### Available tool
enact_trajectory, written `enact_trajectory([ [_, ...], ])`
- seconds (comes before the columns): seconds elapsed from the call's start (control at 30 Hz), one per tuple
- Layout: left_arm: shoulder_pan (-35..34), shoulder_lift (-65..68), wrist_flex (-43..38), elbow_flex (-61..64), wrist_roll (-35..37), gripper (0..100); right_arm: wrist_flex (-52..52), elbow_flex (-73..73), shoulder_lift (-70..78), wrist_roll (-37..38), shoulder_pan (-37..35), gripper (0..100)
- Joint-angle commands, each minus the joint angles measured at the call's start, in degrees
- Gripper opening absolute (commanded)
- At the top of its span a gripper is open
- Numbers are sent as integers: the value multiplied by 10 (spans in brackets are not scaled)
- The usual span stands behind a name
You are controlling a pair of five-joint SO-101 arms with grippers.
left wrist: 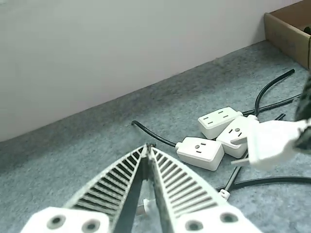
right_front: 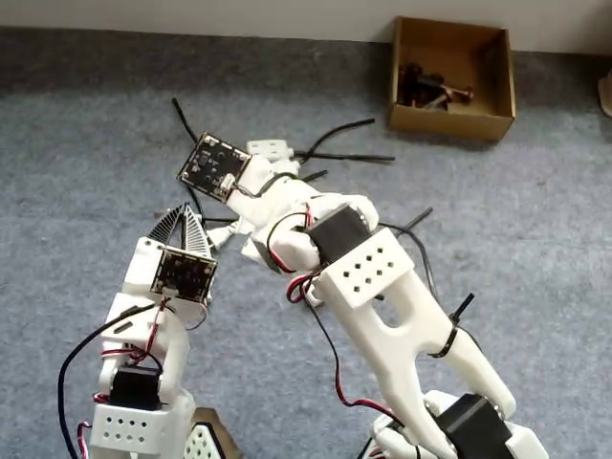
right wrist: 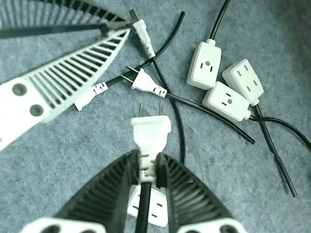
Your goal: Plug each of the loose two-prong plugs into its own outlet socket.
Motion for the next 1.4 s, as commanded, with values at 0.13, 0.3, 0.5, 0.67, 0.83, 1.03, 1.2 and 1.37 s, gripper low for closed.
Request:
enact_trajectory([
  [0.13,14,-7,-11,11,6,7,-13,-7,-29,-28,-25,6],
  [0.3,14,-7,-11,11,6,7,-13,-7,-29,-30,-36,6],
  [0.5,16,-4,-11,11,6,7,-13,-7,-29,-49,-36,6],
  [0.67,39,-2,-10,11,6,7,-3,-9,-29,-53,-55,6],
  [0.83,39,-1,-10,11,6,7,0,-9,-30,-53,-56,6],
  [1.03,39,-1,4,11,6,7,28,-45,-29,-50,-54,6],
  [1.2,39,-1,6,11,6,7,50,-90,-29,-50,-54,6],
  [1.37,40,-1,7,11,6,7,50,-92,-29,-53,-54,6],
])
